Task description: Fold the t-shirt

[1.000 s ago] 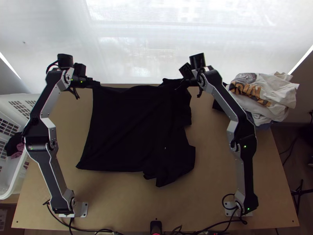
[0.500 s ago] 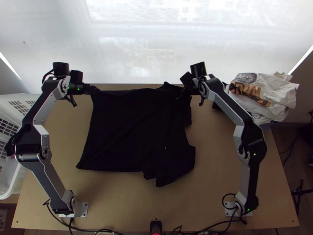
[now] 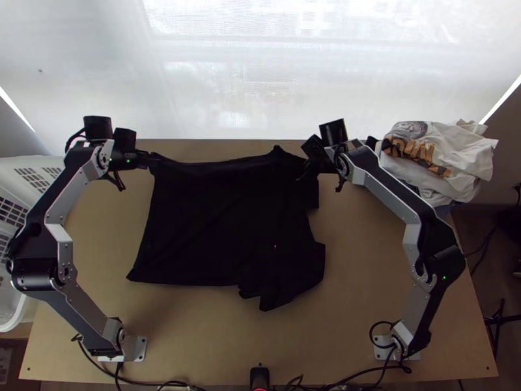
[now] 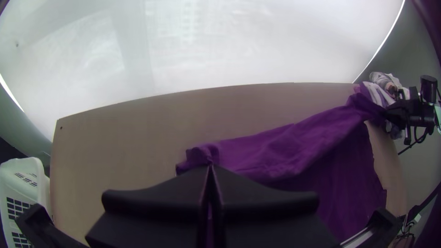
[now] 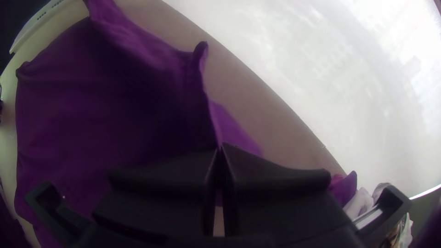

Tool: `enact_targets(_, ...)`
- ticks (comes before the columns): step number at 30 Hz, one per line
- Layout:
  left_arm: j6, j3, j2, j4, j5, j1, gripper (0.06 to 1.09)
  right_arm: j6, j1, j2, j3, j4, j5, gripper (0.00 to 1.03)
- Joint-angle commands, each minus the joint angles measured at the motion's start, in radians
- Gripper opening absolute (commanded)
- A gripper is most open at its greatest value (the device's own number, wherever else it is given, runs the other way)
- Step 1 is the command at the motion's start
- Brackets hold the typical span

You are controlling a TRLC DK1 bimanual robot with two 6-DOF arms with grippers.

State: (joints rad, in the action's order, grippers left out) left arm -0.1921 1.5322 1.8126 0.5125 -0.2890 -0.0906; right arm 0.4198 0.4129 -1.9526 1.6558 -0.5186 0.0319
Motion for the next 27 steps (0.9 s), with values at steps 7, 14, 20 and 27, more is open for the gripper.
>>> enact_targets(7, -0.009, -0.207, -0.133, -0.034, -0.006, -0.009, 0.09, -0.015, 0.044, 0.156, -0.212, 0.034, -0.001, 0.03)
enact_targets(14, -0.021, -0.284, -0.193, -0.037, -0.012, -0.032, 0.09, -0.026, 0.053, 0.233, -0.324, 0.051, -0.001, 0.03)
enact_targets(20, -0.027, -0.348, -0.236, -0.037, -0.013, -0.035, 0.09, -0.029, 0.055, 0.271, -0.38, 0.055, -0.003, 0.03)
enact_targets(27, -0.032, -0.397, -0.26, -0.046, -0.013, -0.041, 0.09, -0.033, 0.067, 0.302, -0.418, 0.055, -0.001, 0.03)
